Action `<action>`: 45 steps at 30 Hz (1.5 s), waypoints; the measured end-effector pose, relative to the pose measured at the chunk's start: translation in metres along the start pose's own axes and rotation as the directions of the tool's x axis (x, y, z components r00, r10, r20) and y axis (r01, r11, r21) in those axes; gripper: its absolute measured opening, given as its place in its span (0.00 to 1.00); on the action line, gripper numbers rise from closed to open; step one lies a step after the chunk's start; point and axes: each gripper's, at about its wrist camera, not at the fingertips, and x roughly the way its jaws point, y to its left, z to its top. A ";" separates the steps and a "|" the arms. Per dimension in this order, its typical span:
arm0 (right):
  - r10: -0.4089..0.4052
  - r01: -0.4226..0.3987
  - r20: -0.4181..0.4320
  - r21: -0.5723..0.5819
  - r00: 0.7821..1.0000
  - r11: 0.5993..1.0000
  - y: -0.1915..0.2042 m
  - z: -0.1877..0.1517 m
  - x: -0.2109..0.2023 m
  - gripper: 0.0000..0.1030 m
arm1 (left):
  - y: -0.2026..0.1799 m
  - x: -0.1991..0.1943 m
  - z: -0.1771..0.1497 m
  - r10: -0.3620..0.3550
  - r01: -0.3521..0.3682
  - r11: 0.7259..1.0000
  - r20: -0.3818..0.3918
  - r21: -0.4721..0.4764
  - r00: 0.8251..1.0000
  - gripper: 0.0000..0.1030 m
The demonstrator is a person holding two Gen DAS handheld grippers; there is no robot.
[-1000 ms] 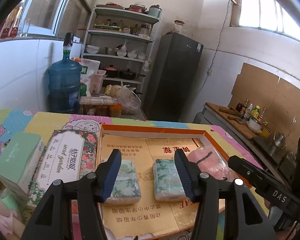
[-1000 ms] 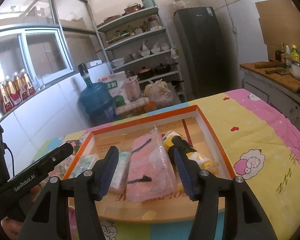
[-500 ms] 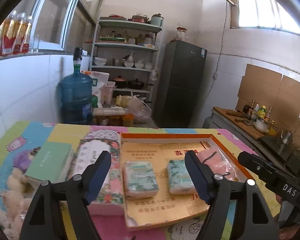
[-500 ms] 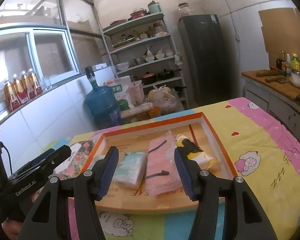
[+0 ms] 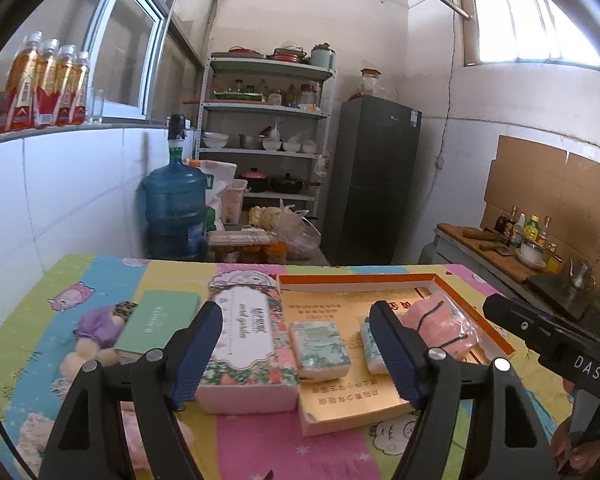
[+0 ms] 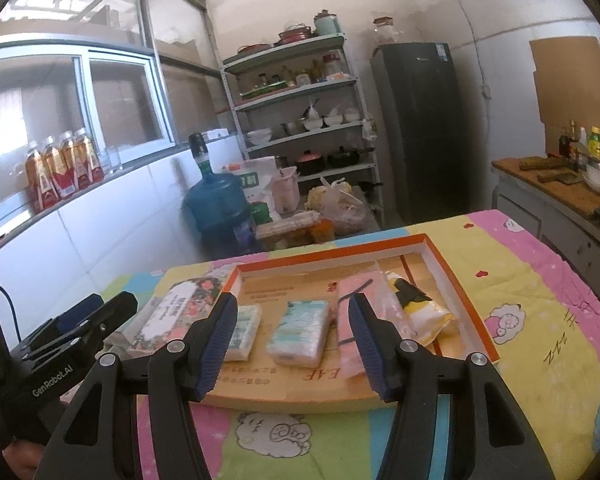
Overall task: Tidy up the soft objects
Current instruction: 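Move both tools back from the box toward the plush toys, then grasp the white floral fabric ring with left tool while right tool approaches the pink teddy bear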
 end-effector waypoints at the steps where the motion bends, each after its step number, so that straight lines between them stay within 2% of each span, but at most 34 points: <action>1: 0.001 -0.001 0.003 -0.006 1.000 1.000 0.004 0.000 -0.002 0.58 | 0.002 -0.005 0.000 0.005 -0.005 1.000 0.007 0.001 1.000 0.73; 23: 0.063 -0.060 0.043 -0.075 0.997 0.995 0.091 -0.015 -0.031 0.58 | 0.068 -0.077 -0.004 0.092 -0.093 0.996 0.081 0.012 0.992 0.73; 45: 0.118 -0.114 0.020 -0.158 0.993 0.981 0.171 -0.034 -0.031 0.58 | 0.162 -0.122 -0.020 0.192 -0.184 0.979 0.093 -0.089 0.977 0.73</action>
